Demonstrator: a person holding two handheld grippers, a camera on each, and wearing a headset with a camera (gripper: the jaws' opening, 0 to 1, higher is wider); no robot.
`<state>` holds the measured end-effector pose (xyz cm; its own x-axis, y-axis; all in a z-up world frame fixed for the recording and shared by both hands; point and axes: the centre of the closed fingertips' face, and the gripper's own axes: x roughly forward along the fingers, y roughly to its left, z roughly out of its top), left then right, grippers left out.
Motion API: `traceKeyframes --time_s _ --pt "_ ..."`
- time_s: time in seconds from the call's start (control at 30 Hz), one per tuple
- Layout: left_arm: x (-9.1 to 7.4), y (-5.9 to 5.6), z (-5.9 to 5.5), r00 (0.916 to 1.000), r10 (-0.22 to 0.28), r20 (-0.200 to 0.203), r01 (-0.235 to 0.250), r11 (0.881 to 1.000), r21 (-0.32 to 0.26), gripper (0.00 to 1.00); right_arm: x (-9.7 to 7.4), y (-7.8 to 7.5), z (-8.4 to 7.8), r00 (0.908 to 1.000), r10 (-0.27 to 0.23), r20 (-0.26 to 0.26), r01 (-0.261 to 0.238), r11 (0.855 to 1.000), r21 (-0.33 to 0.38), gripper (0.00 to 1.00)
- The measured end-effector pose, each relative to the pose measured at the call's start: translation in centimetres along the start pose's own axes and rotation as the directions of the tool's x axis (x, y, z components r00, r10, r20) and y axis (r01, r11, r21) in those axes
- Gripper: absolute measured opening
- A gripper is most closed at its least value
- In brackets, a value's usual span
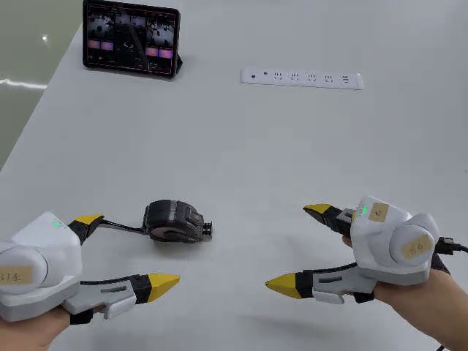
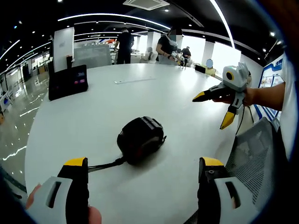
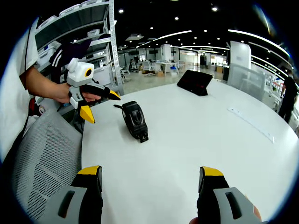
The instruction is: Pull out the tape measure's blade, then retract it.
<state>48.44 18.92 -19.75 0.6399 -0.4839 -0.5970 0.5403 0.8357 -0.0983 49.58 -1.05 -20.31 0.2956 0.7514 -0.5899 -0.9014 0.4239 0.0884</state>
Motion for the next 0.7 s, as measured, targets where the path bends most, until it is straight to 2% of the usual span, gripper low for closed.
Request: traceKeyframes --time_s 0.7 --pt "-1.3 0.2 -0.2 0.9982 -0.060 0.000 0.060 0.996 0.060 0.99 -2.9 -1.4 -1.8 0.9978 -0.066 0.008 0.066 0.997 0.039 0.92"
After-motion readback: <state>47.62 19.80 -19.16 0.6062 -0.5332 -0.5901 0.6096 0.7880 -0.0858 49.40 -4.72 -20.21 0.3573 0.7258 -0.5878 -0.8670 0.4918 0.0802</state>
